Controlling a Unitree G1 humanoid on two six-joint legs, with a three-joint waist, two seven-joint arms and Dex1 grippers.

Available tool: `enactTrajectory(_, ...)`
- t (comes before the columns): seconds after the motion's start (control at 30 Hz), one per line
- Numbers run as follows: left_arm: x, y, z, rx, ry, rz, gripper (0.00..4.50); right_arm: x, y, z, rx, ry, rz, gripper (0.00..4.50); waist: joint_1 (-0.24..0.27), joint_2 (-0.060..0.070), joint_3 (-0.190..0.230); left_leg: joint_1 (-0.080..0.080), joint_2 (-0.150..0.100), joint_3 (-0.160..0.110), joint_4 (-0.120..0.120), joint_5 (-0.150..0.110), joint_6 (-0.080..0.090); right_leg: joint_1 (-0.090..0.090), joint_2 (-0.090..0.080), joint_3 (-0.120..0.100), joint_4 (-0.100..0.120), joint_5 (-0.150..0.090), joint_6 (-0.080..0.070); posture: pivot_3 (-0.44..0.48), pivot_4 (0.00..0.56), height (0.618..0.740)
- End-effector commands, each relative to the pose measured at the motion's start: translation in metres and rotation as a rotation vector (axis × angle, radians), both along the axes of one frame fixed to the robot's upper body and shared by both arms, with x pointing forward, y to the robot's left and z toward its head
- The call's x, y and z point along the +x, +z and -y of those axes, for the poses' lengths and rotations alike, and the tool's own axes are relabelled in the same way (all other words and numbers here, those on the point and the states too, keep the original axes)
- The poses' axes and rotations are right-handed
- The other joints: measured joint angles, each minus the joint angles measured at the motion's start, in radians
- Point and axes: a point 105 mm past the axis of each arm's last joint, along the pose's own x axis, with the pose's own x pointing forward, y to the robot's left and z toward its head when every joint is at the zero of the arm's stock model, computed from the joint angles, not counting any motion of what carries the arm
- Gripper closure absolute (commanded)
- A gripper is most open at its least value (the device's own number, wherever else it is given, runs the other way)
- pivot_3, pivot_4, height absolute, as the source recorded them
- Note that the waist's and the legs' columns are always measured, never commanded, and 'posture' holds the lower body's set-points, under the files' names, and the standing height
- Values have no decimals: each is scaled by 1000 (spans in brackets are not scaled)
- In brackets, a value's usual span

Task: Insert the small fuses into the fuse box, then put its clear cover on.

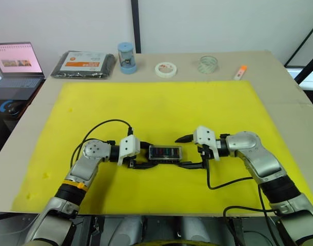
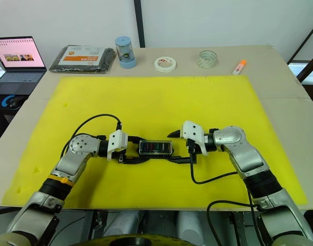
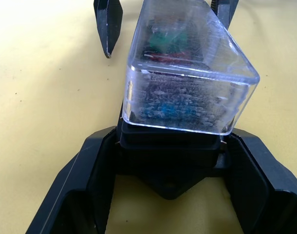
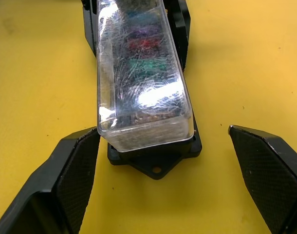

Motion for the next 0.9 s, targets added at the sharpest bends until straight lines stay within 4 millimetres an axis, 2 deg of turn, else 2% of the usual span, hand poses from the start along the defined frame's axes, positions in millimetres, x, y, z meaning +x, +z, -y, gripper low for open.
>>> enactTrajectory(0.03, -4, -4, 2, 8, -12, -7, 1746, -1, 14, 2, 22, 10, 37, 31, 0, 0, 0, 0, 0, 0, 0, 0, 0, 0, 0, 0, 0, 0, 0, 0, 150, 740)
enactTrajectory(0.2, -5, -4, 1, 7, -9, -9, 1746, -10, 22, 19, 3, -8, 18, 31, 0, 0, 0, -1, 0, 0, 0, 0, 0, 0, 0, 0, 0, 0, 0, 0, 150, 740)
enactTrajectory(0.37, -6, -4, 1, 0, -2, -9, 1746, -10, 39, 43, -21, -92, 80, 31, 1, 0, 0, 0, 0, 0, 0, 0, 0, 0, 0, 0, 0, 0, 0, 0, 150, 740)
enactTrajectory(0.4, -5, -3, 0, -1, 3, -8, 1746, -8, 49, 46, 9, -128, 106, 31, 0, 0, 0, 0, 0, 0, 0, 0, 0, 0, 0, 0, 0, 0, 0, 0, 150, 740)
enactTrajectory(0.5, -4, -3, -1, -3, 11, -8, 1746, -8, 78, 41, 119, -195, 164, 654, 1, 0, 0, -1, 0, 0, 0, 0, 0, 0, 0, 0, 0, 0, 0, 0, 150, 740)
enactTrajectory(0.57, -4, -3, -1, -2, 11, -9, 1746, -13, 85, 35, 142, -191, 173, 1341, 1, 0, 0, -1, 0, 0, 0, 0, 0, 0, 0, 0, 0, 0, 0, 0, 150, 740)
enactTrajectory(0.67, -3, -3, 1, -1, 4, -12, 1746, -21, 101, 14, 196, -149, 187, 2445, 0, 0, 0, 0, 0, 0, 0, 0, 0, 0, 0, 0, 0, 0, 0, 0, 150, 740)
enactTrajectory(0.83, -1, -2, 2, 2, -4, -9, 1746, -30, 109, -16, 209, -68, 225, 4293, 3, 0, 0, -1, 0, 0, 0, 0, 0, 0, -1, 0, -1, 0, 0, 0, 150, 740)
enactTrajectory(0.9, 0, -2, 2, 4, -7, -8, 1746, -34, 109, -25, 198, -29, 241, 4453, 2, 0, 0, -1, 0, 0, 0, 0, 0, 0, -1, 0, -1, 0, 0, 0, 150, 740)
